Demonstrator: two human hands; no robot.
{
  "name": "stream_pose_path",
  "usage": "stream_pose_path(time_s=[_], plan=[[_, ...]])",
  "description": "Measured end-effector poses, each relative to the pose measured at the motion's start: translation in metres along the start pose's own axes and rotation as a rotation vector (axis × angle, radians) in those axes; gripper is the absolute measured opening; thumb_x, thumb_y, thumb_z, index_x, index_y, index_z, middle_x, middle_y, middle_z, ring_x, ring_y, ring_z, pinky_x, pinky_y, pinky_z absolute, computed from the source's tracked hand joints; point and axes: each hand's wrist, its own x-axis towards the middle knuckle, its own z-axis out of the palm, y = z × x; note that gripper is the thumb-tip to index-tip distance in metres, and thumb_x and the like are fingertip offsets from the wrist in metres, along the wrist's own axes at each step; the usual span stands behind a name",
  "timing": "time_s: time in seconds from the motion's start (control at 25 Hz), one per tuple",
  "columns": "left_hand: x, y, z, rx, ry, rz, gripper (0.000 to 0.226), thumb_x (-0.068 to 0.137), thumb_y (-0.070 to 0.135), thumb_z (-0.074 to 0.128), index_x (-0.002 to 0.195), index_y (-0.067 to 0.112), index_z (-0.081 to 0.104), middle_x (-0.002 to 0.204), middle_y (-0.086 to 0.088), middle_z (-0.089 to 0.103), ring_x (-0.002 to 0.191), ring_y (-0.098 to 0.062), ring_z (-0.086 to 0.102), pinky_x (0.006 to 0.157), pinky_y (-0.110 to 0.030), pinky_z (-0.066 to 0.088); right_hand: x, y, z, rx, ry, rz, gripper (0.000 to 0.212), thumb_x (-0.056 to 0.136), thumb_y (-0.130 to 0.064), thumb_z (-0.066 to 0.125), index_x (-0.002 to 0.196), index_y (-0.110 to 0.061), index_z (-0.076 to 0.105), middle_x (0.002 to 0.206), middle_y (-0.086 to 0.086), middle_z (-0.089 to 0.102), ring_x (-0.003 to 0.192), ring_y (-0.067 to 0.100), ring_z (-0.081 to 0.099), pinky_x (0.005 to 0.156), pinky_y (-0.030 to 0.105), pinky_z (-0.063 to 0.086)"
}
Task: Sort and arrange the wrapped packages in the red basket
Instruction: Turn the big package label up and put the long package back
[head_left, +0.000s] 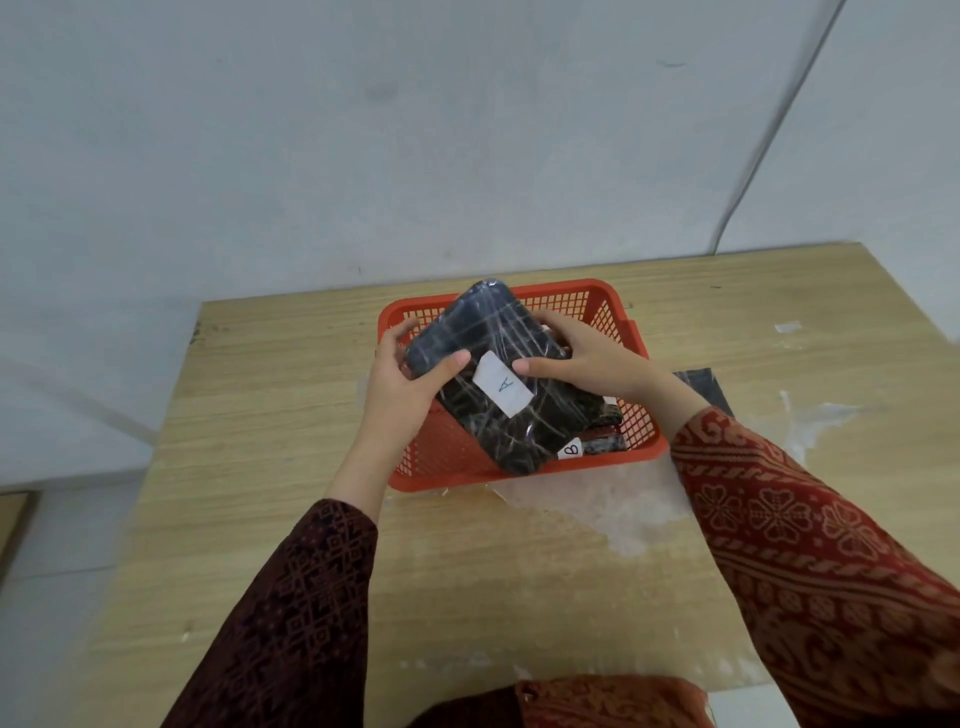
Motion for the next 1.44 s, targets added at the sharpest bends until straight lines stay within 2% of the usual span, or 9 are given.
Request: stream_pose_path(time_s=[0.12, 0.2, 0.36, 0.56, 0.72, 0.84, 0.96, 1.24, 1.44], plan=[[-0.004, -0.011, 0.015, -0.104, 0.083, -0.172, 0.08, 0.072, 0.045, 0.076, 0.138, 0.025, 0.036, 0.127, -0.005, 0.054, 0.113, -0.018, 0.058, 0.096, -0.04, 0.05, 0.004, 0.01, 0.017, 0.314, 0.218, 0.107, 0.052, 0.083, -0.041, 0.068, 0.126, -0.02, 0.045, 0.113, -0.001, 0.064, 0.08, 0.002, 0.072, 0.059, 0.017, 0.056], [-0.012, -0.021, 0.026, -0.175, -0.004, -0.237, 0.079, 0.068, 0.047, 0.076, 0.135, 0.026, 0.039, 0.126, -0.001, 0.057, 0.11, -0.015, 0.061, 0.087, -0.037, 0.054, 0.007, 0.019, 0.03, 0.563, 0.376, 0.195, 0.055, 0.084, -0.039, 0.067, 0.128, -0.017, 0.042, 0.118, 0.006, 0.063, 0.087, 0.01, 0.071, 0.066, 0.025, 0.058], [-0.022, -0.036, 0.036, -0.211, -0.04, -0.188, 0.043, 0.08, 0.027, 0.073, 0.12, 0.026, 0.056, 0.122, -0.002, 0.064, 0.106, -0.013, 0.065, 0.081, -0.031, 0.056, 0.006, 0.039, 0.045, 0.71, 0.468, 0.278, 0.063, 0.082, -0.033, 0.071, 0.132, -0.016, 0.036, 0.125, 0.007, 0.058, 0.099, 0.016, 0.064, 0.076, 0.03, 0.056], [0.005, -0.033, 0.009, 0.038, -0.104, -0.163, 0.029, 0.079, 0.025, 0.074, 0.106, 0.031, 0.065, 0.109, 0.008, 0.067, 0.103, -0.014, 0.064, 0.092, -0.036, 0.053, -0.005, 0.063, 0.026, 0.333, 0.53, 0.238, 0.064, 0.078, -0.038, 0.073, 0.132, -0.026, 0.041, 0.112, -0.008, 0.056, 0.099, 0.01, 0.061, 0.075, 0.028, 0.056], [0.021, -0.04, 0.022, 0.347, 0.268, 0.029, 0.045, 0.084, 0.027, 0.068, 0.125, 0.019, 0.052, 0.124, -0.003, 0.054, 0.116, -0.02, 0.052, 0.099, -0.03, 0.041, 0.016, 0.067, 0.039, 0.066, 0.475, 0.343, 0.058, 0.085, -0.039, 0.067, 0.13, -0.009, 0.046, 0.123, 0.008, 0.061, 0.101, 0.019, 0.061, 0.083, 0.037, 0.055], [0.029, -0.057, 0.035, 0.49, 0.066, 0.073, 0.077, 0.083, 0.045, 0.065, 0.146, 0.025, 0.026, 0.156, -0.01, 0.016, 0.144, -0.023, 0.017, 0.111, -0.029, 0.02, 0.033, 0.069, 0.048, -0.13, 0.461, 0.311, 0.05, 0.088, -0.037, 0.063, 0.122, -0.004, 0.05, 0.111, 0.01, 0.064, 0.09, 0.018, 0.056, 0.071, 0.028, 0.042], [0.041, -0.078, 0.03, 0.805, -0.187, 0.111, 0.103, 0.076, 0.062, 0.063, 0.152, 0.031, 0.001, 0.156, -0.001, -0.031, 0.143, -0.027, -0.028, 0.112, -0.042, -0.003, 0.05, 0.072, 0.041, -0.197, 0.418, 0.358, 0.045, 0.089, -0.037, 0.061, 0.115, -0.001, 0.053, 0.105, 0.01, 0.064, 0.09, 0.024, 0.058, 0.07, 0.03, 0.043], [0.069, -0.09, 0.021, 1.087, -0.355, 0.177, 0.083, 0.091, 0.049, 0.048, 0.152, 0.018, 0.0, 0.159, -0.018, -0.015, 0.144, -0.03, -0.022, 0.119, -0.045, -0.003, 0.07, 0.074, 0.038, -0.37, 0.379, 0.274, 0.062, 0.09, -0.036, 0.061, 0.135, -0.001, 0.037, 0.12, 0.021, 0.057, 0.1, 0.032, 0.057, 0.072, 0.032, 0.043], [0.081, -0.087, 0.019, 1.19, -0.34, 0.179, 0.074, 0.097, 0.034, 0.047, 0.151, 0.01, 0.003, 0.158, -0.024, -0.007, 0.147, -0.034, -0.01, 0.121, -0.043, 0.003, 0.065, 0.074, 0.061, -0.55, 0.407, 0.119, 0.047, 0.096, -0.024, 0.051, 0.138, -0.008, 0.038, 0.138, 0.018, 0.039, 0.109, 0.036, 0.055, 0.081, 0.037, 0.047]])
